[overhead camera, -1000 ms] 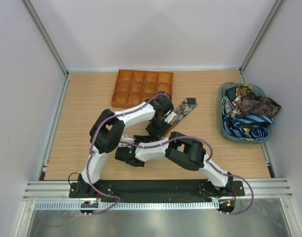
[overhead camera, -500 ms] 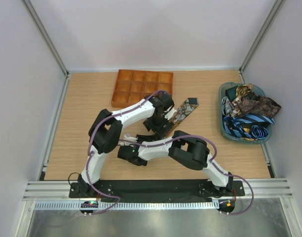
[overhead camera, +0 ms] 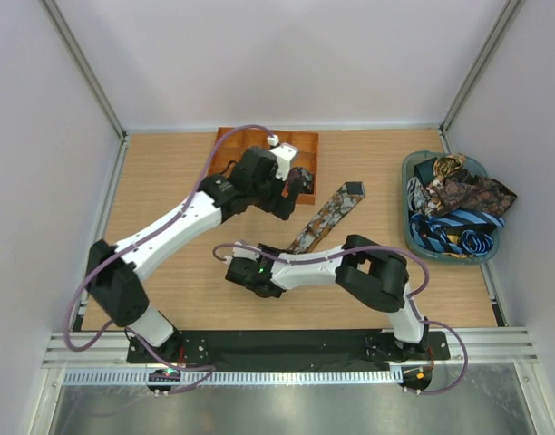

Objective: Roll the ties
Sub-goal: Roll the tie

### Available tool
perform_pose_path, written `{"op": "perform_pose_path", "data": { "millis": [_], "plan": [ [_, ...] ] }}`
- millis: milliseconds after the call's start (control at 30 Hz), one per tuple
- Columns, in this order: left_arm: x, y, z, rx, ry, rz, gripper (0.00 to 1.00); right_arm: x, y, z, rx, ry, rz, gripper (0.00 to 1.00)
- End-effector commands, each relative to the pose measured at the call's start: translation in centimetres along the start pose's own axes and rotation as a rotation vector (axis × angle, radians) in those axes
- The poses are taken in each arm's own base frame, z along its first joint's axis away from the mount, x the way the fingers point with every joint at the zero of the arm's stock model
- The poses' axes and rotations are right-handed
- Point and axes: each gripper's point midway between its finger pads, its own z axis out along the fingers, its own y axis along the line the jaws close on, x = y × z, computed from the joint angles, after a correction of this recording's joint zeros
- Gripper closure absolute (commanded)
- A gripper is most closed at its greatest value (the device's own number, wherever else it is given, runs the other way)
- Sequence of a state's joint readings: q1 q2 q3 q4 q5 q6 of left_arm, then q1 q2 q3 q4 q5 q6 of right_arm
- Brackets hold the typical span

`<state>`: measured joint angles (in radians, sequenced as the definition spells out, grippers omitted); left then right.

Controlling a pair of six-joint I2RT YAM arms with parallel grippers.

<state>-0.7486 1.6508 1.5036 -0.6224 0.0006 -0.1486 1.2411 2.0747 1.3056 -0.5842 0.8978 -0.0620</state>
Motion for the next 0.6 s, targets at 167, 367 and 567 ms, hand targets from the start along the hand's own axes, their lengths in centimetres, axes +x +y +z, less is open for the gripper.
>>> {"op": "perform_pose_path", "data": {
  "millis": [167, 367, 567],
  "plan": [
    [-2.1, 5.4, -5.8, -0.231, -0.386, -0.204, 0.0, -2.4, 2.1, -2.8, -0.389, -0.172, 0.266, 0.8],
    [-0.3, 8.4, -9.2, -0.38, -0.494, -0.358, 0.0, -2.2, 2.0, -3.3, -0.595, -0.223, 0.418, 0.8],
    [2.2, 10.7, -11.8, -0.462, -0.636, -0.538, 0.0, -1.8, 1.8, -3.1, -0.768, -0.247, 0.54, 0.8]
  ]
}}
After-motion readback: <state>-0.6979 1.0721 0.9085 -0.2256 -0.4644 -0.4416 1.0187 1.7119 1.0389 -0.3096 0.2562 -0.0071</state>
